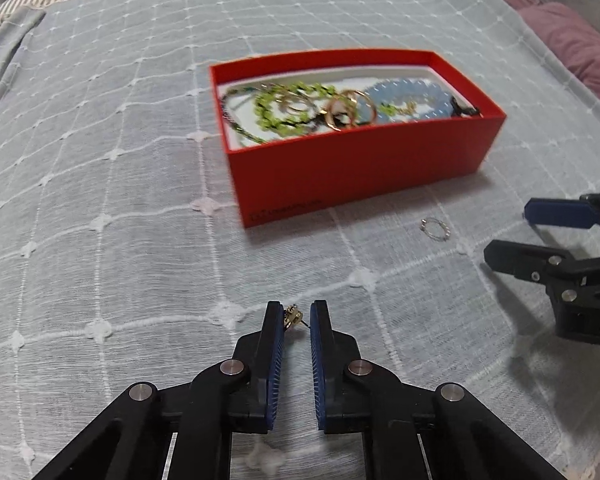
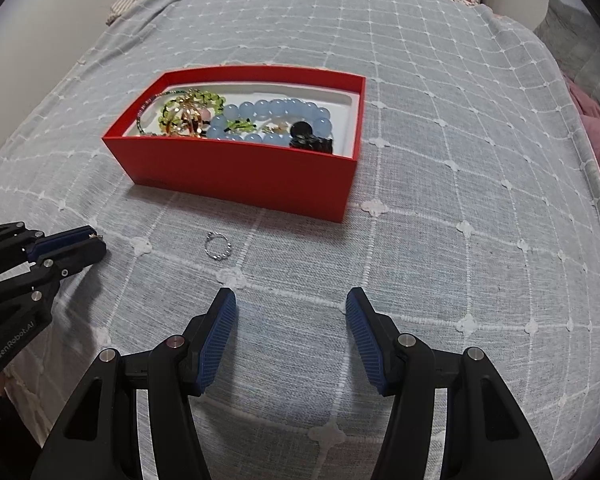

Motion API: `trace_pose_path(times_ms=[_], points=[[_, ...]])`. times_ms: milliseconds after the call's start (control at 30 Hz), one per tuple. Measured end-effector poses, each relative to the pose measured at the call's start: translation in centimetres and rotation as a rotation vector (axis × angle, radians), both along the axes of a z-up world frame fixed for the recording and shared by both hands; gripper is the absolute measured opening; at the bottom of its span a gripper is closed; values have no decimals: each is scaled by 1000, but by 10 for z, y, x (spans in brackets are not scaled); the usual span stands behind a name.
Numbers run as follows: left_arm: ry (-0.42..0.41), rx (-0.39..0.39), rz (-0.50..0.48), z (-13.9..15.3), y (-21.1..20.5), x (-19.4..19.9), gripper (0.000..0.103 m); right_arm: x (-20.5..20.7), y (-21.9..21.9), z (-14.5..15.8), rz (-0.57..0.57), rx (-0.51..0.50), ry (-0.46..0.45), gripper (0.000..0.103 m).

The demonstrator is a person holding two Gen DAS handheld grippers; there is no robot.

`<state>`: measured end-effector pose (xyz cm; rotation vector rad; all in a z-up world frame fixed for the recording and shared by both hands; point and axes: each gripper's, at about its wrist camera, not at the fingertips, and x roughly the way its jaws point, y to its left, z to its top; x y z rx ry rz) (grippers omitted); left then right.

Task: Organize jewelry
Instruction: 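Grasp the gold stud earring with the left gripper while the right grasps the silver ring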

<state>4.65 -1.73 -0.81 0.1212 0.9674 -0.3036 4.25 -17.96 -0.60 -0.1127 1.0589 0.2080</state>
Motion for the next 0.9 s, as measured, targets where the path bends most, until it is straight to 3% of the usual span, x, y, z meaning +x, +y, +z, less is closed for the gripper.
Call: trace_pose_path(times_ms=[333,533,633,700,733,900], points=[[2,5,29,-1,8,0,8,14,33,-8,70,39,-9,60],[4,5,32,-2,11,1,8,22,49,-11,103,32,-11,42],[7,4,32,-2,12,2,8,22,52,-12,104,28,-11,39],[6,4,34,-2,11,2,8,22,52,-12,107,30,-13,33],[6,4,34,-2,11,2,8,23,52,-12,112,34,-14,24],[7,1,43,-3,12,3,8,22,54,-13,134,32,-19,12]])
